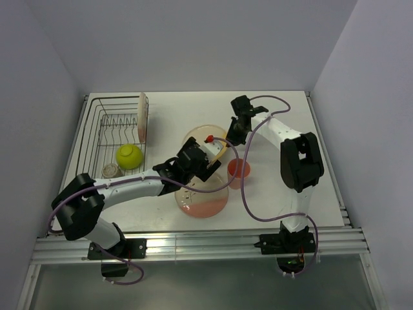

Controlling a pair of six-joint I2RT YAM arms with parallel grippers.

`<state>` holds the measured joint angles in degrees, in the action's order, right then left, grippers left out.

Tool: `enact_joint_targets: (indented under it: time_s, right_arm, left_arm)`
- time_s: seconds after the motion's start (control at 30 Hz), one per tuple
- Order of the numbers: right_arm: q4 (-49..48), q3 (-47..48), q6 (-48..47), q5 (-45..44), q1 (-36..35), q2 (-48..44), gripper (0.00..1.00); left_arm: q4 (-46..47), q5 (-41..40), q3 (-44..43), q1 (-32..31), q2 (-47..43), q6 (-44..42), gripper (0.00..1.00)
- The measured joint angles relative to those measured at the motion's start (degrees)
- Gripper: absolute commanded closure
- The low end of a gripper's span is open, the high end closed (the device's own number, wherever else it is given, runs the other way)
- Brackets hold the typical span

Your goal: Load the mixed dishes into the dish rack

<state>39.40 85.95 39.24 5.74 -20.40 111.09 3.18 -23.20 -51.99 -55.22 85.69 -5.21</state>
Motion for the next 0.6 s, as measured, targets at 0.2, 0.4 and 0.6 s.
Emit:
enact_joint_targets:
  time_s: [0.2,0.4,0.6]
  right_arm:
    - [0.4,0.0,-0.2,2.2,0.5,0.1,1.0]
    - [0.5,0.0,-0.2,4.0,1.0,0.1,1.0]
    - [0.6,0.0,-0.1,5.2,1.1,0.1,1.0]
  left_arm:
    - [3.4,0.0,0.0,0.0,3.7,-3.2,0.01]
    - [4.9,1.3,0.0,0.0,6.1,-5.4,0.01]
    - [6.6,4.0,0.0,0.0,7.3,-6.3,0.01]
